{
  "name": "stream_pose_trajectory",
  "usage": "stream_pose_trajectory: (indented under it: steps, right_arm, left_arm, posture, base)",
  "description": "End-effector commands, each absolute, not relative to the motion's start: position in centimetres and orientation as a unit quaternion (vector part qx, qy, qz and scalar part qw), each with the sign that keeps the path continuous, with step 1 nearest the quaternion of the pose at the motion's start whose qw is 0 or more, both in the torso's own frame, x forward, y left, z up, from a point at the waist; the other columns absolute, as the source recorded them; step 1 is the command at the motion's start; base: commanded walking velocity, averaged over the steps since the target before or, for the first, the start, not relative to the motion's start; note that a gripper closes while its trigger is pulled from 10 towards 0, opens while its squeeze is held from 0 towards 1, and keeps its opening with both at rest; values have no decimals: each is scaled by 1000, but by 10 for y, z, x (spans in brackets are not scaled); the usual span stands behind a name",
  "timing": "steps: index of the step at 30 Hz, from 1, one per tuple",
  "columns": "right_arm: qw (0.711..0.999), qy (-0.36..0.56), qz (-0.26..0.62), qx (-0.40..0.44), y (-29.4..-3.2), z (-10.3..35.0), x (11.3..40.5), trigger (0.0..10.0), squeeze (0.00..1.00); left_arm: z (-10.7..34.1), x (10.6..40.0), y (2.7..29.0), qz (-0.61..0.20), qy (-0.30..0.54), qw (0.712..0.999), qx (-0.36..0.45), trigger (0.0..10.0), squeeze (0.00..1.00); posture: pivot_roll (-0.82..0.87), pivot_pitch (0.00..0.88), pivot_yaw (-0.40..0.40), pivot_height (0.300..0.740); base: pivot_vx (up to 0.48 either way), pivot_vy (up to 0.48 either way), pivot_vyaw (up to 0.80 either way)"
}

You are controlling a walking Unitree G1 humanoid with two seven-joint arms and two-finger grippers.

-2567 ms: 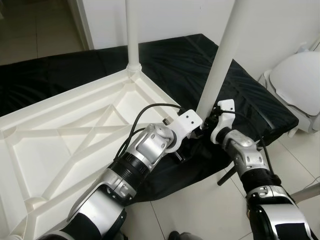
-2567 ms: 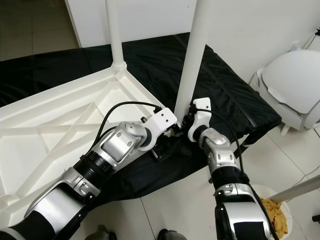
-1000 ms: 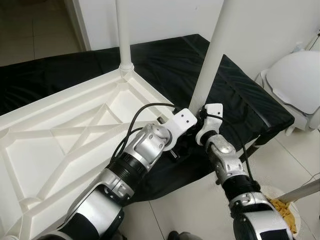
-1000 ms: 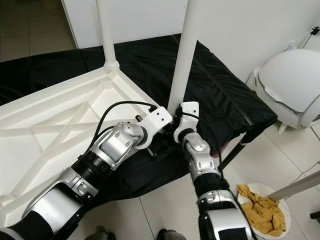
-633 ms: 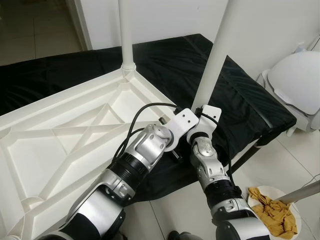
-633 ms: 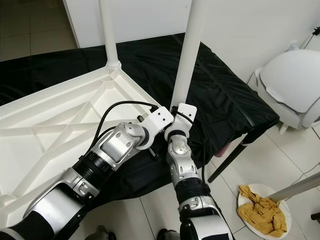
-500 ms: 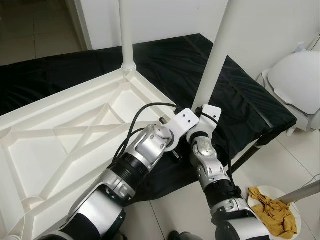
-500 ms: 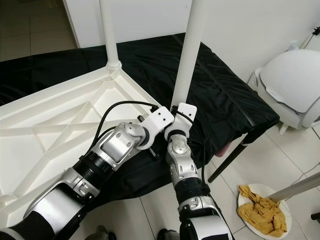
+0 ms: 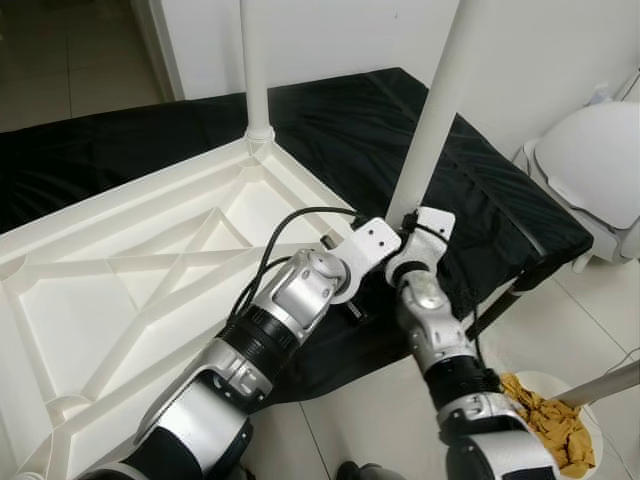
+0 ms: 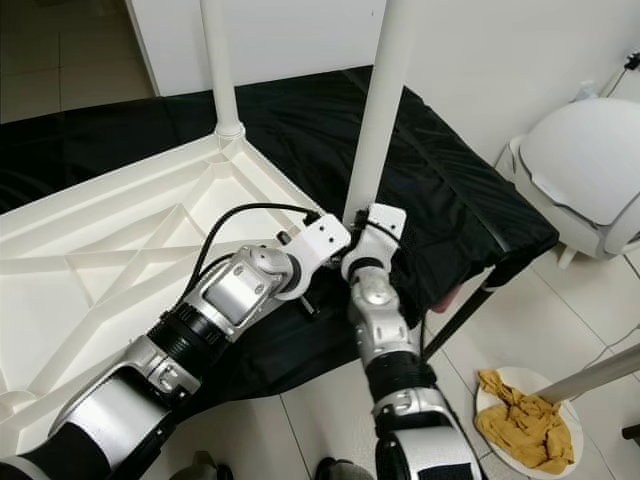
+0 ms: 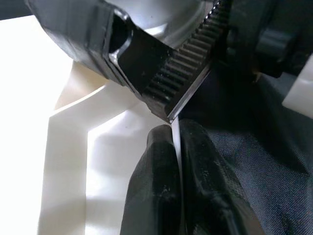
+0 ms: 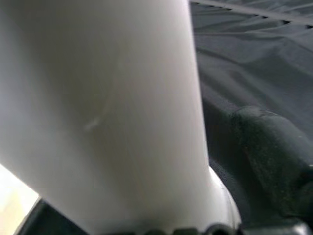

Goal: Building children table

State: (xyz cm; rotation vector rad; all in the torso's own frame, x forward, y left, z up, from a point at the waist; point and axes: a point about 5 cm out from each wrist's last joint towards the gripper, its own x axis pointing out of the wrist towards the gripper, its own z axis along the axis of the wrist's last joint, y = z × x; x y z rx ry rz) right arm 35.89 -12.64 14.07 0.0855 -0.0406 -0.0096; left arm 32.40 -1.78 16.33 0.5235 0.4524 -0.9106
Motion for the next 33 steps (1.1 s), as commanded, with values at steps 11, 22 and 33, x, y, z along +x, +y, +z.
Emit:
stream_pose_trajectory:
  steps: [11,22,33]
  right_arm:
    - [985,-15,172,-24,-172,148,365,10000,0]
    - [947,-5,312,-78,-172,145,360,10000,0]
    - [926,10,365,-94,-177,143,359,0,0]
  left_arm:
    - [173,324,-21,-440,196,836,263,10000,0]
    - [174,324,-19,-439,197,835,266,10000,0]
    - [173,323,-19,-444,199,832,268,10000,0]
  posture:
    - [-92,64,6,740]
    - [-85,64,16,740]
    - [-85,60,24,740]
  base:
    - [0,0,0]
    - [0,0,0]
    - [0,0,0]
